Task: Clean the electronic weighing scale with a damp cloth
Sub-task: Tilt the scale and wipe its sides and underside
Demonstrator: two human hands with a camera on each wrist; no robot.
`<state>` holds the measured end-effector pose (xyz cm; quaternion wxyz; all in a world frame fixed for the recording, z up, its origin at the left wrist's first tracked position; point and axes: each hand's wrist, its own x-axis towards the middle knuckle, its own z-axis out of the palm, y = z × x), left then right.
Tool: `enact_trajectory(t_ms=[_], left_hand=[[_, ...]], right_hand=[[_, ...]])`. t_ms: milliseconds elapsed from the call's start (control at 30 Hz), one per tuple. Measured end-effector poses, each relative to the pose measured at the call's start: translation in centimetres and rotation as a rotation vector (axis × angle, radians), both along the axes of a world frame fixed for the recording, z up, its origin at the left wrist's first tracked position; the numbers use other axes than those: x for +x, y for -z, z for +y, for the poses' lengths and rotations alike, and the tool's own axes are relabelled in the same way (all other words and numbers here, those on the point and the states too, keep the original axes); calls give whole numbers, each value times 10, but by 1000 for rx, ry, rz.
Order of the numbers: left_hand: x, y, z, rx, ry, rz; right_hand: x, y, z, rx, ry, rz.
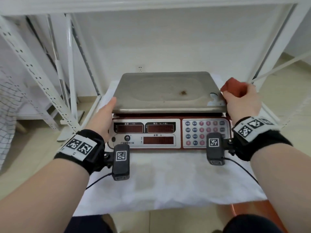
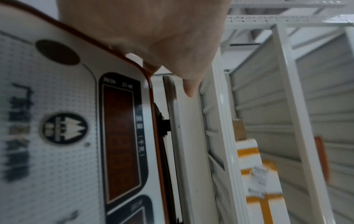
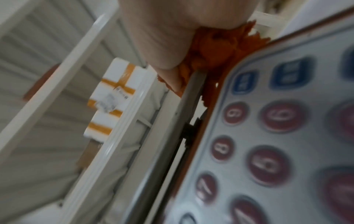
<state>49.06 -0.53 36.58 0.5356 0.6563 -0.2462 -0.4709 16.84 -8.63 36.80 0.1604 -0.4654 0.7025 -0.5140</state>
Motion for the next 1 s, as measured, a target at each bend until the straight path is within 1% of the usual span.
enact_trajectory(t_ms=[33, 100, 167, 233, 300, 367, 433, 533, 600, 667, 733, 800, 867, 900, 1000], left_hand=[[2, 3, 1, -31, 17, -128], [7, 9, 5, -107, 62, -449], [8, 11, 11, -164, 119, -711], [7, 9, 16, -200, 178, -911], [9, 8, 19, -188, 257, -1082], [14, 8, 18, -181, 296, -1184], [19, 6, 16, -210, 314, -1198], [24, 6, 13, -220, 333, -1195], [24, 6, 13, -214, 330, -1204], [24, 7, 13, -206, 330, -1220], [25, 7, 12, -205, 339, -1230], [25, 5, 12, -209, 344, -1226], [24, 4, 13, -210, 335, -1208], [23, 4, 13, -210, 333, -1203], [22, 4, 14, -203, 342, -1195]], right_hand=[[3, -1, 9, -19, -19, 121], [9, 1, 21, -15, -63, 324], [16, 6, 33, 13, -74, 462], [23, 9, 40, 38, -45, 510], [34, 10, 46, 67, -11, 548], [49, 11, 53, 91, -2, 580], [68, 10, 62, 76, -65, 612], [108, 11, 70, 1, -282, 659], [134, 14, 74, -61, -418, 643], [143, 14, 75, -80, -502, 640], [131, 11, 73, -45, -543, 669], [104, 10, 67, -8, -471, 662], [72, 12, 61, 31, -313, 627], [60, 14, 59, 48, -238, 638], [52, 16, 53, 100, -137, 681]])
